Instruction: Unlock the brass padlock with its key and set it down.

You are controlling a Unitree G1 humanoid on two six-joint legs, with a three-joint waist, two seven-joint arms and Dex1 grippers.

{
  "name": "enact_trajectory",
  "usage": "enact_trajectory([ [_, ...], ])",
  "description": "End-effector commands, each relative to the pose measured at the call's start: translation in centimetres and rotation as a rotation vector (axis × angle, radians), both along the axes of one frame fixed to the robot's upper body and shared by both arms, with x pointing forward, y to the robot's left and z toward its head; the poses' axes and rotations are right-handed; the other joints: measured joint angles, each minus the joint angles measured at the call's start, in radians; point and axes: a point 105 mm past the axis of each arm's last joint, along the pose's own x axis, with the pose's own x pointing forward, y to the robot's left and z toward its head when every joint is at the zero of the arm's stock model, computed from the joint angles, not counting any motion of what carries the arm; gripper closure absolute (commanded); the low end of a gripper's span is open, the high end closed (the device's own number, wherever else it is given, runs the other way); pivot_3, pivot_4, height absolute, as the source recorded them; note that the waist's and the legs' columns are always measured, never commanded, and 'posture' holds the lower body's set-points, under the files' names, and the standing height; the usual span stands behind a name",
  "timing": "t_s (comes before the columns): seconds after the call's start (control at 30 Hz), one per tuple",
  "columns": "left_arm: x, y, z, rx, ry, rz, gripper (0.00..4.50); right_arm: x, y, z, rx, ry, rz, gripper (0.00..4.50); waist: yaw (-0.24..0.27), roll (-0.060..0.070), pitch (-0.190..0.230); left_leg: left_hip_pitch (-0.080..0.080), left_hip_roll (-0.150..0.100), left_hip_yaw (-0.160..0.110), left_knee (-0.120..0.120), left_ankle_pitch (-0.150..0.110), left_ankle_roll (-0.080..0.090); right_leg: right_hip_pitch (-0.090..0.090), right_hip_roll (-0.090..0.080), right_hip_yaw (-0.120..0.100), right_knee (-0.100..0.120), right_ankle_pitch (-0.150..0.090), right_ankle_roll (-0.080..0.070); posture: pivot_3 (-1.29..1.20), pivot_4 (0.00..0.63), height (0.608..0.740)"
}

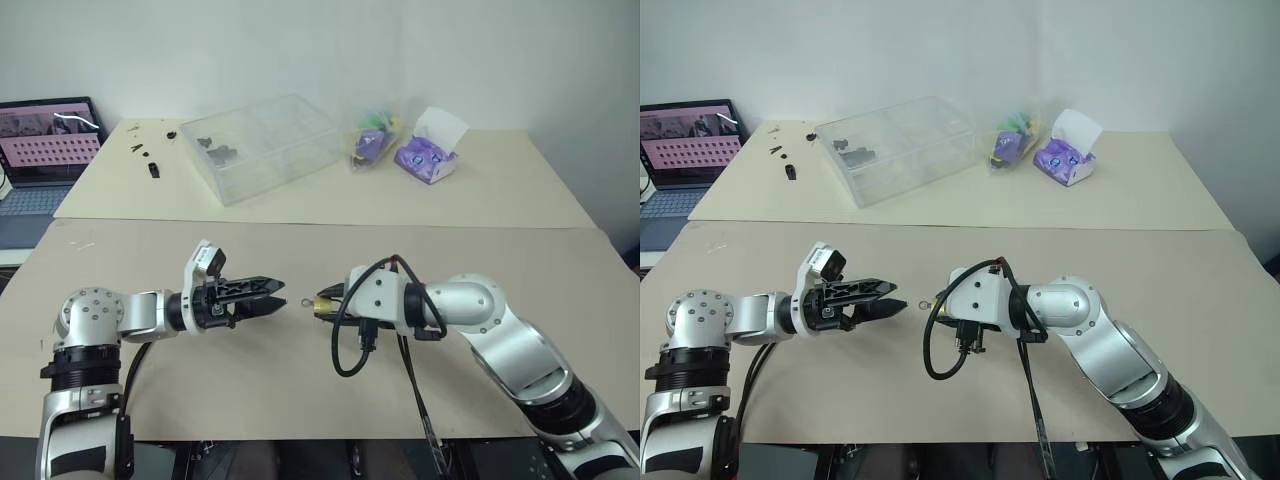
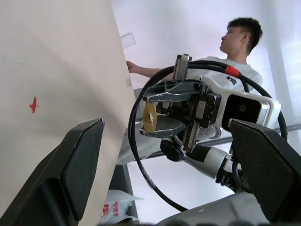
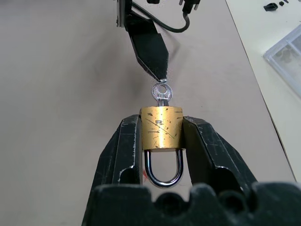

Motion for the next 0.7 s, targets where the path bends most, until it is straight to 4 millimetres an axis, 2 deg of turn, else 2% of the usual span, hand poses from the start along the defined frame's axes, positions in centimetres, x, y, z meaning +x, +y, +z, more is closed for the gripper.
enact_trajectory([
  [0.03,-0.3,-0.2,1.2,-0.016,-0.046,-0.028,0.00,-0.4,0.1,1.6,0.021,-0.060,0.021,3.59,0.000,0.000,0.000,0.000,0.000,0.000,0.000,0.000,0.000,0.000,0.000,0.000,0.000,0.000,0.000,0.00,0.150,0.740],
  [0.37,-2.4,-1.7,1.6,-0.010,-0.081,-0.171,0.00,-0.6,0.6,1.7,0.029,-0.057,0.047,3.59,0.001,0.000,0.000,0.000,0.000,0.000,0.000,0.000,0.000,0.000,0.000,0.000,-0.001,0.001,-0.001,0.00,0.150,0.740],
  [0.7,-1.4,-1.6,1.8,-0.016,-0.098,-0.145,0.00,-0.8,0.7,1.8,0.016,-0.058,0.071,3.59,0.002,0.000,0.000,-0.001,0.000,0.000,0.000,0.000,0.000,0.000,0.000,0.000,-0.001,0.001,-0.002,0.00,0.150,0.740],
])
